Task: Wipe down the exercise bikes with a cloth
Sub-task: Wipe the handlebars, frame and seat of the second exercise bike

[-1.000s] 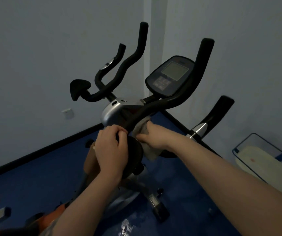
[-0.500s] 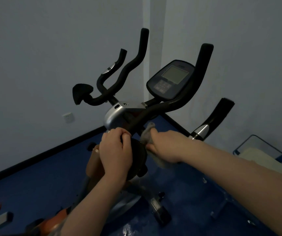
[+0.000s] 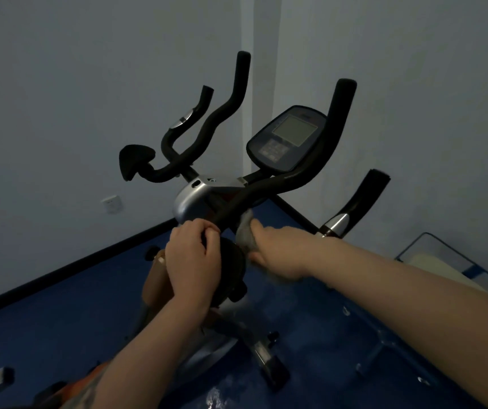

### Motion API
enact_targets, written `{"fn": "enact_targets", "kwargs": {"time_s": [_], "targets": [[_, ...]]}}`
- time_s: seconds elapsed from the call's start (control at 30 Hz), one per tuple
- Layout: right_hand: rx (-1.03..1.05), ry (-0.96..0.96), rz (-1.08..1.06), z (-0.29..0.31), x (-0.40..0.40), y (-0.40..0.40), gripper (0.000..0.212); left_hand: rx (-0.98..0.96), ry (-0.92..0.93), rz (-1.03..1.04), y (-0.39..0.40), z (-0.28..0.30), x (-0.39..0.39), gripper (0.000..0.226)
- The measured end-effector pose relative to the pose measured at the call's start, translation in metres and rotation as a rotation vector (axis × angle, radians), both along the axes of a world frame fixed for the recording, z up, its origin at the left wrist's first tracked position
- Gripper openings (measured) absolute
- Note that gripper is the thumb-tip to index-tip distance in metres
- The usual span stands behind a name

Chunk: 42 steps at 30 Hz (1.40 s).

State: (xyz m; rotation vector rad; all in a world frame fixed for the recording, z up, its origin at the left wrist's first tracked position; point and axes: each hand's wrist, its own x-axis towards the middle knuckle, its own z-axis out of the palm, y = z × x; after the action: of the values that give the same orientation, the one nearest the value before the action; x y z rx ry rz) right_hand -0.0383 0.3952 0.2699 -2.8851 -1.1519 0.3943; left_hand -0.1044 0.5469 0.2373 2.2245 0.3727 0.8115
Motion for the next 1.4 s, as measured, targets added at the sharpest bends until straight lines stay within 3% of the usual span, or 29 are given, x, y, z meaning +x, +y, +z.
{"fn": "enact_targets", "kwargs": {"time_s": [0.1, 0.17, 0.27, 0.37, 0.47, 0.57, 0.63, 0.73, 0.87, 1.03, 1.17, 1.33, 1.4], "targets": [[-0.052, -0.238, 0.150, 0.005, -0.013, -0.031, 0.071, 0.056, 0.024, -0.008, -0.002, 0.008, -0.003, 0.020], [-0.055, -0.285, 0.187, 0.020, -0.009, -0.054, 0.059, -0.004, 0.025, -0.050, -0.005, 0.016, -0.002, 0.018], [-0.023, -0.366, 0.098, 0.027, -0.008, -0.081, 0.044, 0.044, 0.164, -0.173, -0.022, 0.028, 0.008, 0.019], [0.017, -0.494, -0.066, 0.003, -0.032, -0.053, 0.048, 0.232, 0.273, -0.153, -0.038, 0.030, 0.017, 0.021], [0.154, -0.596, -0.219, -0.015, -0.047, -0.024, 0.050, 0.276, 0.298, -0.128, -0.037, 0.026, 0.017, 0.022], [0.299, -0.700, -0.031, -0.010, -0.033, -0.048, 0.040, 0.298, 0.317, -0.177, -0.034, 0.024, 0.016, 0.026], [0.268, -0.754, 0.130, 0.002, -0.016, -0.079, 0.038, 0.326, 0.328, -0.179, -0.033, 0.023, 0.016, 0.026], [0.310, -0.836, 0.085, 0.012, 0.004, -0.109, 0.040, 0.305, 0.309, -0.168, -0.033, 0.021, 0.016, 0.027], [0.492, -0.755, -0.107, -0.014, -0.014, -0.086, 0.038, 0.295, 0.300, -0.164, -0.033, 0.019, 0.016, 0.027], [0.382, -0.818, 0.198, 0.000, 0.005, -0.104, 0.036, 0.291, 0.291, -0.168, -0.031, 0.017, 0.019, 0.028], [0.392, -0.715, 0.148, 0.028, 0.020, -0.127, 0.018, 0.261, 0.277, -0.163, -0.032, 0.018, 0.018, 0.033], [1.041, -0.312, -0.245, 0.061, -0.003, -0.127, 0.021, 0.263, 0.307, -0.178, -0.034, 0.023, 0.016, 0.032], [1.188, -0.266, -0.353, 0.077, -0.008, -0.135, 0.018, 0.291, 0.317, -0.211, -0.037, 0.026, 0.016, 0.026]]}}
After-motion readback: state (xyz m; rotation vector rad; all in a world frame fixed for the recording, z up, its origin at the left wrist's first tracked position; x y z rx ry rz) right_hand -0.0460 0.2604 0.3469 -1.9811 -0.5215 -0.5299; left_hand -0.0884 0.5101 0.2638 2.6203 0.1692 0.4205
